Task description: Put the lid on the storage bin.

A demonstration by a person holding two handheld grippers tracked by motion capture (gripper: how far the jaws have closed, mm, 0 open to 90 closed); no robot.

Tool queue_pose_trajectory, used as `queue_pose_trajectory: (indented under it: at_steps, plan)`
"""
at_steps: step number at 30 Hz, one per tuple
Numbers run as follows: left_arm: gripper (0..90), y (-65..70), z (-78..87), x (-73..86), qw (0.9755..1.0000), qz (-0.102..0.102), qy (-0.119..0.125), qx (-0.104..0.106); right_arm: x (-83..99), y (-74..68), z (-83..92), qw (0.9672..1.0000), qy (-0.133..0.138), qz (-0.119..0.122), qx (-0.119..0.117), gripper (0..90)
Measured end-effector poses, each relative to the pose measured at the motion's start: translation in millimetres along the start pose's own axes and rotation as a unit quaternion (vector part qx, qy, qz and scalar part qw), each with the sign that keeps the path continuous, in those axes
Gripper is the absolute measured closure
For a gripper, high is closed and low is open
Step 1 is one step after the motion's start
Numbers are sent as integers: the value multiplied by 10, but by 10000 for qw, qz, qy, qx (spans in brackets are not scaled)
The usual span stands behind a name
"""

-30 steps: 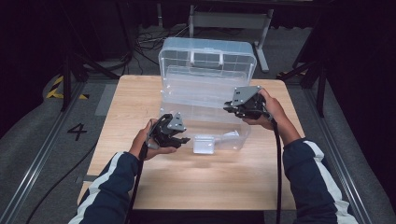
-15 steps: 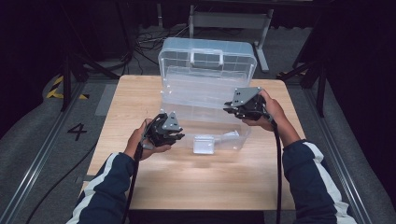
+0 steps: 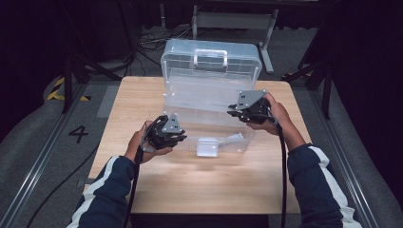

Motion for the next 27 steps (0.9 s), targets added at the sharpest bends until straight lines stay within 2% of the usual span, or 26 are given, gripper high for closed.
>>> queue_pose_trajectory:
  at_steps: [2, 6, 11, 14, 16, 18, 20, 22, 24, 27]
  plan:
    - [783, -1, 72, 16, 9999, 17, 152, 57, 3, -2, -1, 10000, 12, -17, 9, 788]
    - [782, -9, 195, 45, 9995, -109, 243, -166, 12, -10, -1, 10000, 34, -24, 26, 787]
    - [780, -66, 293, 113, 9993, 51, 307, -221, 17, -16, -1, 10000, 48, -34, 21, 787]
    - [737, -115, 391, 142, 9982, 219, 479, -296, 21, -16, 0, 10000, 58, -77, 9, 784]
    - [720, -145, 454, 137, 9974, 261, 535, -397, 25, -16, 0, 10000, 68, -71, 7, 784]
    - [704, -169, 508, 128, 9969, 304, 615, -393, 26, -16, 0, 9999, 73, -74, -1, 784]
    - [692, -201, 576, 114, 9954, 391, 733, -483, 27, -21, 1, 9999, 73, -86, -2, 783]
    - [647, -231, 607, 113, 9946, 435, 739, -591, 27, -26, -2, 9999, 75, -81, 7, 783]
    - [612, -278, 630, 128, 9921, 612, 864, -671, 27, -28, -1, 9999, 74, -78, 5, 783]
    - [570, -348, 633, 179, 9899, 795, 940, -702, 25, -36, -3, 9999, 67, -89, 2, 783]
Point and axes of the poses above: each handheld gripper's, and its own axes: z roughly backward along the jaws, x roughly out of its underside, y roughly to its right, the point moved 2 cm from there along -z, roughly forward along the jaws, and after that the axes turned 6 degrees about x, right-handed, at the moved point
